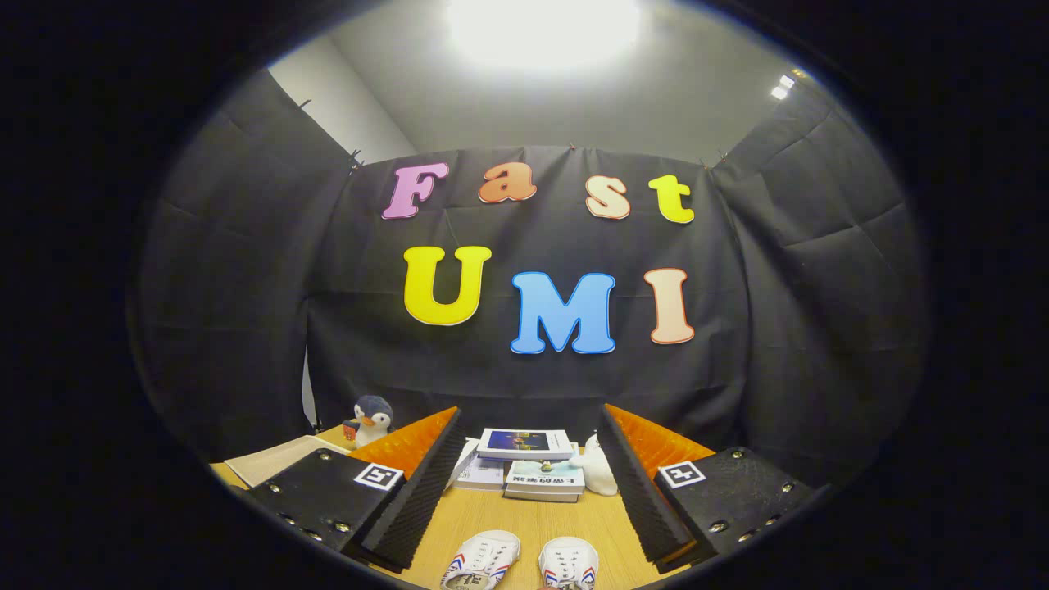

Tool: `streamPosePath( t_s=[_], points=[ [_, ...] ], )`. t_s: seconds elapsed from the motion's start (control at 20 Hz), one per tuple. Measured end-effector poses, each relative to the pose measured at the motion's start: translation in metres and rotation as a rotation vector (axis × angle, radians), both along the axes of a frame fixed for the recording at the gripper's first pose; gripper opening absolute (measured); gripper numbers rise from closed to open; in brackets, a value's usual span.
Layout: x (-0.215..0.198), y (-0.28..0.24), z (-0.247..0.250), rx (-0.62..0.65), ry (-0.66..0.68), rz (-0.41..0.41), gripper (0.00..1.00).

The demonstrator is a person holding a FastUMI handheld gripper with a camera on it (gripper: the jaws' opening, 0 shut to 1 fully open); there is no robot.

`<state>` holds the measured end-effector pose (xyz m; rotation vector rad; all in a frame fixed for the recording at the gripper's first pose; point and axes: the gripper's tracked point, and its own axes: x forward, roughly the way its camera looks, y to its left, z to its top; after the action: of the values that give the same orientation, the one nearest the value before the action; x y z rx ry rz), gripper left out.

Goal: Open the storage box then place both shoes into the box .Put the left shoe in first, then the right shoe, with the right side of both shoes facing outward in a uniform manner.

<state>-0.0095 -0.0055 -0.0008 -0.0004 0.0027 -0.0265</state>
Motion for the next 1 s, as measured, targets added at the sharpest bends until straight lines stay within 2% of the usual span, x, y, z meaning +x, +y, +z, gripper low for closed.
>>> streamPosePath(
  t_s=[0.45, 1.0],
  points=[
    [-0.010, 0.007, 0.003, 0.005, -0.015, 0.018, 0.98],
    [-0.010, 0.048, -0.034, 0.185, 0.117, 0.148, 0.98]
  ],
)
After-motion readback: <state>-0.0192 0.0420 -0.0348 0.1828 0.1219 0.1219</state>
